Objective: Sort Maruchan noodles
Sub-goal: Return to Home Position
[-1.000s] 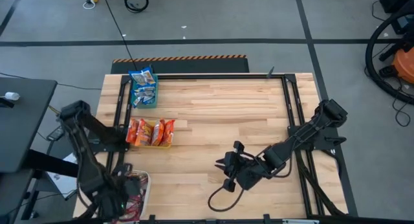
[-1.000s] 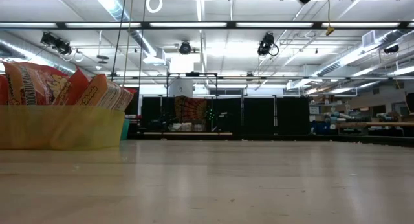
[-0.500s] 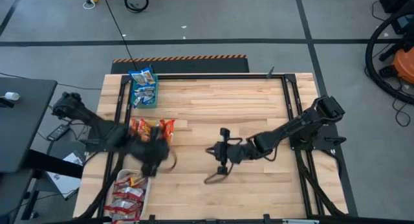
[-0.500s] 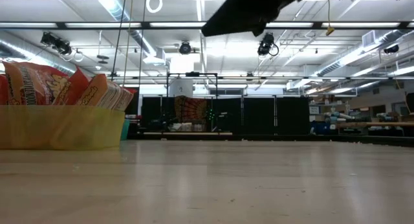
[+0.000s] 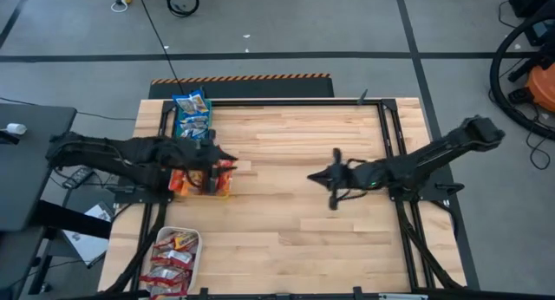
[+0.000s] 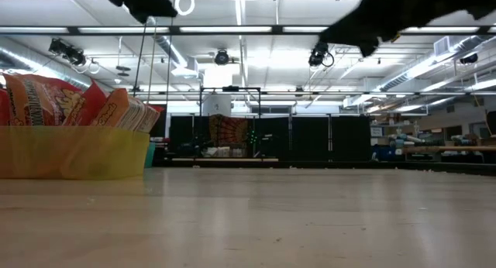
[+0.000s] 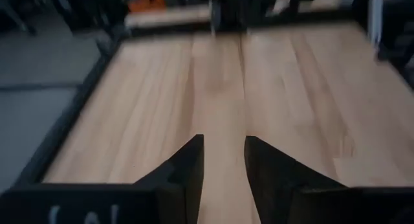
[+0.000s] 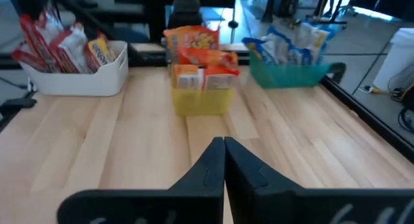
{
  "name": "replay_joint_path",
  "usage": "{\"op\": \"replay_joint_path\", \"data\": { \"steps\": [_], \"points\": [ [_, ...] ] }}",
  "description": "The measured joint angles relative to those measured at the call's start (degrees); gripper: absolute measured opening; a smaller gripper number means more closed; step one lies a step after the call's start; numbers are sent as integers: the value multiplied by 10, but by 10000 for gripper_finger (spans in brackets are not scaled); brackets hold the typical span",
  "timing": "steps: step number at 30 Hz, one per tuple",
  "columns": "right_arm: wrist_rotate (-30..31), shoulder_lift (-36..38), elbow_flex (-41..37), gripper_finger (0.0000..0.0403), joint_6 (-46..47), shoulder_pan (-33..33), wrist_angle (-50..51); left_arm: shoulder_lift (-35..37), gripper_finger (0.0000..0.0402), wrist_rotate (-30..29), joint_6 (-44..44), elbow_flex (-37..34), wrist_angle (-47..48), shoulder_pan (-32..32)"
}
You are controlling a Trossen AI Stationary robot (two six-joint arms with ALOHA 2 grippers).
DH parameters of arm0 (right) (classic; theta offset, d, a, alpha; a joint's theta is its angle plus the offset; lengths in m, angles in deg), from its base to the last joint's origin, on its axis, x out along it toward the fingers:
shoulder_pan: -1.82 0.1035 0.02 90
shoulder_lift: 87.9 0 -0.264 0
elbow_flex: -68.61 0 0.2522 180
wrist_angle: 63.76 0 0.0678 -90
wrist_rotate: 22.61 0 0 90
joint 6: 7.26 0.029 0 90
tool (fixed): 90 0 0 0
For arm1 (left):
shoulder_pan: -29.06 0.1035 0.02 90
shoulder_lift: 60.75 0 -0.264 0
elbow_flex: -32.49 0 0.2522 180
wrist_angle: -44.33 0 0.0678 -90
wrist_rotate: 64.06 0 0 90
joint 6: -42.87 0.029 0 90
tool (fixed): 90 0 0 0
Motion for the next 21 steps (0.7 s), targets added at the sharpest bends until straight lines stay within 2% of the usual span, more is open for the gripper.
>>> {"op": "replay_joint_path", "data": {
  "steps": [6, 12, 17, 21],
  "points": [
    [0, 162, -119, 17, 34, 3, -4, 89, 116, 63, 31, -66, -77, 78],
    [1, 304, -213, 7, 51, 16, -3, 198, 116, 70, 13, -143, -83, 120],
    [-38, 393, -259, 6, 86, 17, 17, 305, 116, 22, -34, -200, -81, 105],
    [-29, 445, -274, 6, 84, 16, 54, 400, 116, -14, -48, -263, -77, 76]
  ]
}}
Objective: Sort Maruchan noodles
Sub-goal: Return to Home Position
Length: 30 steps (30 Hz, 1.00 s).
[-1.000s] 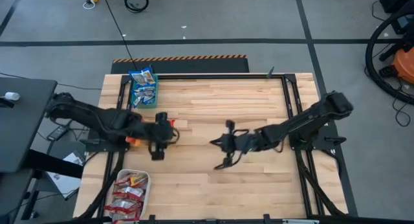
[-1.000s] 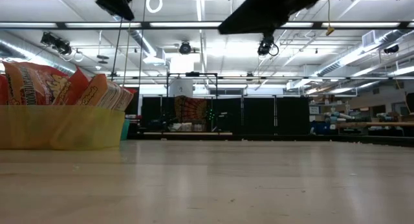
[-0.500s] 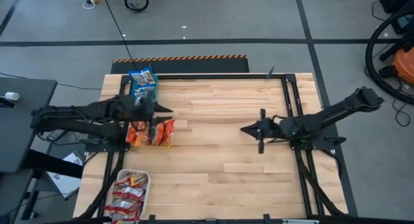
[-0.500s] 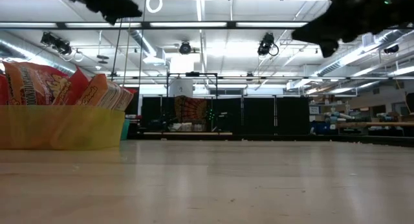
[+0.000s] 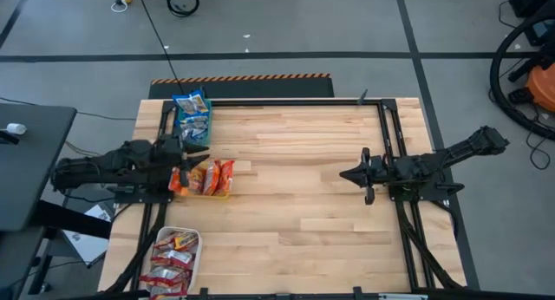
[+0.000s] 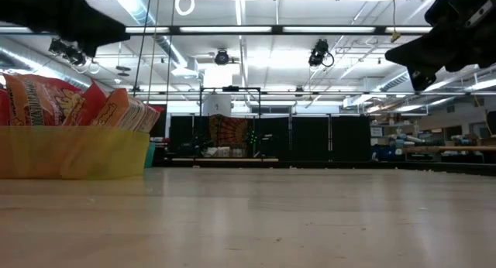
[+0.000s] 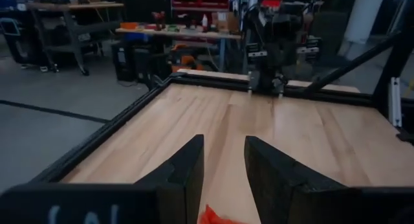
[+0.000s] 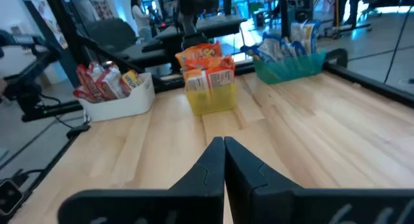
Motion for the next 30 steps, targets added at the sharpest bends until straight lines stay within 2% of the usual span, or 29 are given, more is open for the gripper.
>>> {"op": "replay_joint_path", "data": {
  "steps": [4, 7, 10, 14, 15, 17, 21, 24, 28, 30],
  "points": [
    [1, 45, -3, 6, -19, 0, 31, 84, 116, -6, -6, -52, 1, -16],
    [2, 74, -3, 6, -27, 0, 58, 126, 116, 15, 1, -79, -5, -20],
    [6, 96, -5, 6, -26, 0, 78, 118, 116, 25, 6, -94, -23, -20],
    [14, 127, -39, 6, -25, 0, 55, 122, 114, 2, -9, -151, -107, -21],
    [16, 135, -38, 5, -23, 0, 76, 123, 111, -1, -10, -170, -132, -22],
    [16, 144, -38, 5, -21, 1, 86, 123, 99, -7, -14, -206, -178, -24],
    [16, 145, -38, 11, -54, 1, 88, 111, 67, 0, 10, -204, -182, -30],
    [16, 139, -38, 26, -98, 1, 90, 112, 46, 32, 37, -204, -195, -32],
    [15, 135, -38, 39, -97, 1, 86, 111, 24, 130, 42, -204, -188, -32],
    [15, 135, -38, 41, -99, 1, 83, 110, 14, 159, 42, -204, -171, -32]
  ]
}}
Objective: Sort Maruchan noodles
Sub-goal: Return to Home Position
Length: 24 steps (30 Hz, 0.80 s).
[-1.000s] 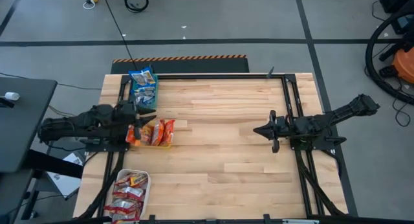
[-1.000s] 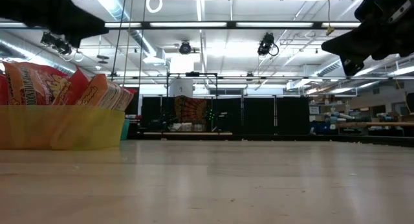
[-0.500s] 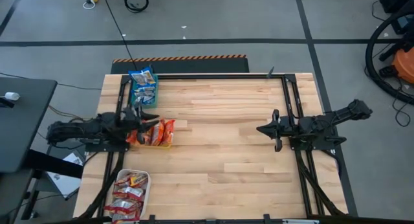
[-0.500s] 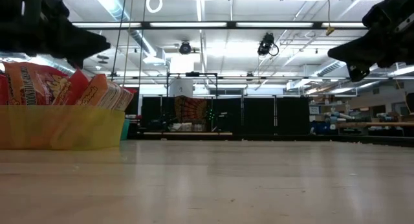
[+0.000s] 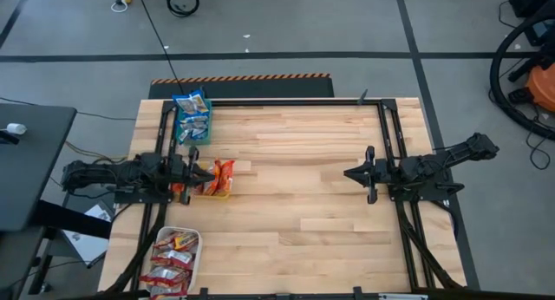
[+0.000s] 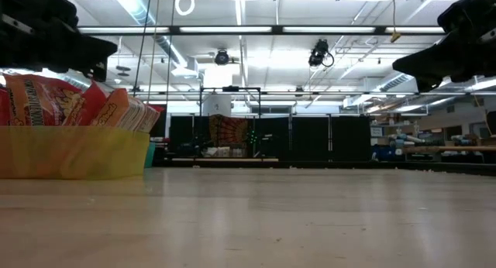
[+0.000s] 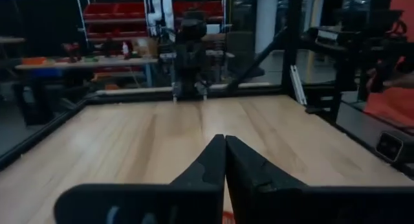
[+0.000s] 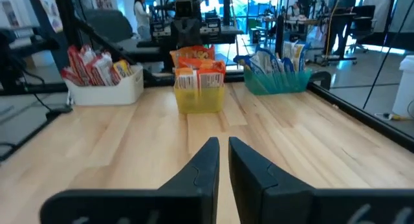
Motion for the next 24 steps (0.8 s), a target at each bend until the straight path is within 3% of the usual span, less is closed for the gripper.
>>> {"op": "replay_joint_path", "data": {
  "steps": [5, 8, 12, 14, 17, 22, 24],
  "points": [
    [16, -3, 0, 42, -29, -3, -2, 0, 9, -17, -1, 0, 11, 0],
    [62, 0, 0, 42, -3, -16, -49, 0, 16, -14, -1, 0, 13, 0],
    [74, 3, 0, 41, -8, -26, -122, 0, 18, -11, -10, 0, 17, 0],
    [30, 3, 0, 41, -4, -28, -131, 0, 17, -11, -18, 0, 19, 0],
    [-105, 3, 0, 41, -67, -41, -103, 0, 16, -20, -19, 0, 16, 0],
    [-91, 3, 0, 41, -17, -103, -68, 0, 16, -21, -20, 0, 9, 0],
    [-115, 4, 0, 41, -16, -130, -62, 0, 16, -21, -20, 0, 5, 0]
  ]
}}
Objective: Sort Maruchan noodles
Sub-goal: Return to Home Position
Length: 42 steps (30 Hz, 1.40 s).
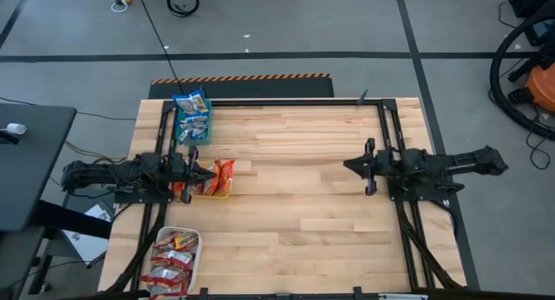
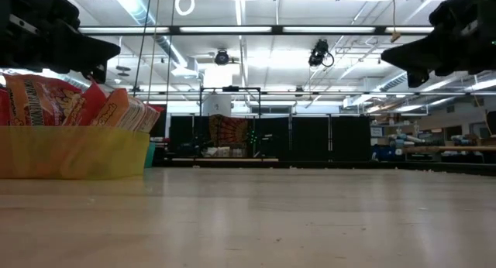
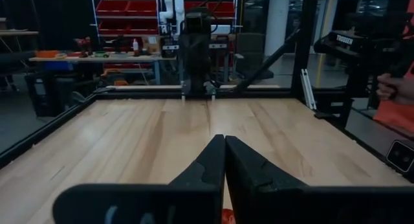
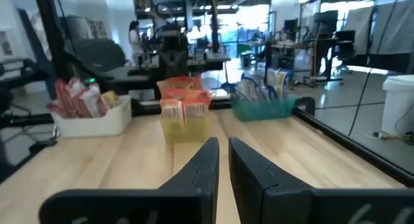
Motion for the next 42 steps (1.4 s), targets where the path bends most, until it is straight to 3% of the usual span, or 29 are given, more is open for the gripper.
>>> {"op": "replay_joint_path", "data": {
  "steps": [3, 9, 42],
  "points": [
    [-23, 0, 0, 42, -2, -30, 18, 0, 16, 0, 0, 0, -1, 0],
    [-5, -3, 0, 43, 1, -49, 75, 0, 16, -1, 0, 0, -5, 0],
    [-5, -3, 0, 43, 1, -49, 67, 0, 16, -2, 0, 0, -6, 0]
  ]
}}
